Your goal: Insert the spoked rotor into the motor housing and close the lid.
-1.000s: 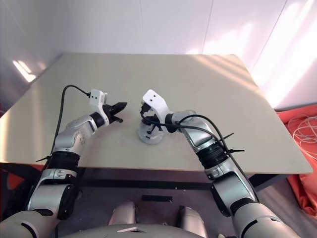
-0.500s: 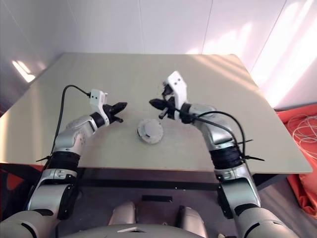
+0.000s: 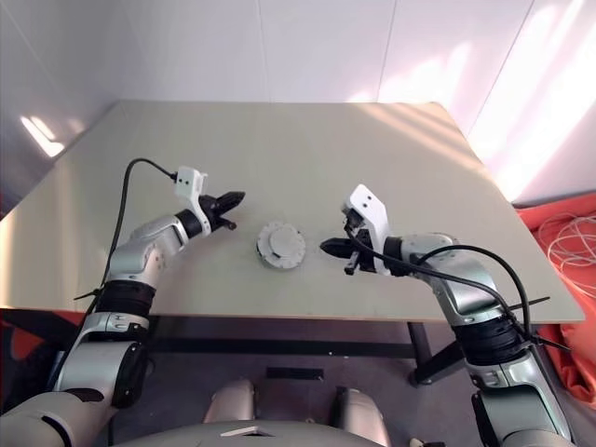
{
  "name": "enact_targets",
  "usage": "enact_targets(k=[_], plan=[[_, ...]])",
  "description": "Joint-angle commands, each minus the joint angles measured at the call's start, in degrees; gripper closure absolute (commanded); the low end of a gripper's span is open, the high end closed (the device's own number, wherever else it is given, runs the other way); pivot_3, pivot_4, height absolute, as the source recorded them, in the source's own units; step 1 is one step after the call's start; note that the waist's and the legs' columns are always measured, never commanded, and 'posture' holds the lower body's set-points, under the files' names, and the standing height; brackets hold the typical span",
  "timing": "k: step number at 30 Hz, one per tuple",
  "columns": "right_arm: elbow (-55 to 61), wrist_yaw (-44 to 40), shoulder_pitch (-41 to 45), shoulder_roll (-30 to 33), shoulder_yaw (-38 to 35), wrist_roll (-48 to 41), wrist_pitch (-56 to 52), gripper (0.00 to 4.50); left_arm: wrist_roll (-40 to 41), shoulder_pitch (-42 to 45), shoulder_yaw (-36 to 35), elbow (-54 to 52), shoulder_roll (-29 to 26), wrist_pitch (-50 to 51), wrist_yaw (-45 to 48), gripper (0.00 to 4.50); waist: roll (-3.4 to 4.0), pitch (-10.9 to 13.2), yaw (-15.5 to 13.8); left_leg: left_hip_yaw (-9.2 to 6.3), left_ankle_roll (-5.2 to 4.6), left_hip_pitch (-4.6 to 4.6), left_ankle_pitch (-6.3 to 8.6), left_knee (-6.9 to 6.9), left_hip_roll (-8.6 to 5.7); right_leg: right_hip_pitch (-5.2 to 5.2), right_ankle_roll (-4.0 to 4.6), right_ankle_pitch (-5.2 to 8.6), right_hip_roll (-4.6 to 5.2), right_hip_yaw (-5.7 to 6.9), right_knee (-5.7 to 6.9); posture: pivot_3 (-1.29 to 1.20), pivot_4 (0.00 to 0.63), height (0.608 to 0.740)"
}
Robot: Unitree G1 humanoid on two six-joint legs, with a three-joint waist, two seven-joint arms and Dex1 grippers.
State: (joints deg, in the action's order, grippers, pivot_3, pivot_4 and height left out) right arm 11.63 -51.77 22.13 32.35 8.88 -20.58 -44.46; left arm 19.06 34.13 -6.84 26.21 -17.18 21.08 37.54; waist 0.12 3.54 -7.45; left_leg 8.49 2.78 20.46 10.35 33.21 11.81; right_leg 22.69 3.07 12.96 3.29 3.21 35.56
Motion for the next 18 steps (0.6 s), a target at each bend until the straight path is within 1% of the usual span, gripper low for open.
enact_targets(k=[1,3,5,13,18], plan=[[2.58,1.82,3.58,-3.73,0.61,-3.1,-3.42,4.48,0.44,0.61,-0.71,-2.32,-0.91,-0.25,0.17,4.5,0.0,0.0,0.09,0.0,0.0,0.0,0.0,0.0,0.0,0.0,0.04,-0.02,0.02,0.0,0.0,0.0,0.0,0.74],[1.88,2.78,4.45,-5.52,0.94,-3.57,-5.01,4.48,0.54,0.19,-0.83,-2.87,-1.11,0.0,0.02,4.5,0.0,0.0,0.08,-0.01,0.0,0.0,0.0,0.0,0.0,0.0,0.25,-0.14,0.01,0.0,0.0,0.0,0.0,0.74],[0.41,3.61,4.57,-7.13,2.28,-3.09,-5.67,4.48,0.69,-0.5,-1.02,-3.98,-1.53,0.49,-0.12,4.5,0.0,0.0,0.08,-0.01,-0.01,0.02,0.0,-0.01,0.0,0.0,0.29,-0.16,0.02,0.0,-0.01,0.0,0.0,0.74],[-0.33,4.62,4.26,-9.82,4.64,-3.07,-6.1,4.48,1.31,-3.47,-2.36,-8.26,-3.52,2.68,-1.15,4.5,0.0,0.0,0.09,-0.02,-0.04,0.1,0.04,-0.02,-0.01,0.04,0.31,-0.17,0.03,0.0,-0.05,0.0,0.0,0.74],[-5.73,6.39,6.91,-13.89,5.85,-1.55,-4.39,4.48,1.32,-4.23,-2.89,-9.73,-4.07,3.52,-1.64,4.5,0.0,0.0,0.22,-0.02,0.0,0.02,0.01,-0.03,0.0,0.01,0.2,-0.11,0.03,0.0,-0.02,0.0,0.0,0.74]])
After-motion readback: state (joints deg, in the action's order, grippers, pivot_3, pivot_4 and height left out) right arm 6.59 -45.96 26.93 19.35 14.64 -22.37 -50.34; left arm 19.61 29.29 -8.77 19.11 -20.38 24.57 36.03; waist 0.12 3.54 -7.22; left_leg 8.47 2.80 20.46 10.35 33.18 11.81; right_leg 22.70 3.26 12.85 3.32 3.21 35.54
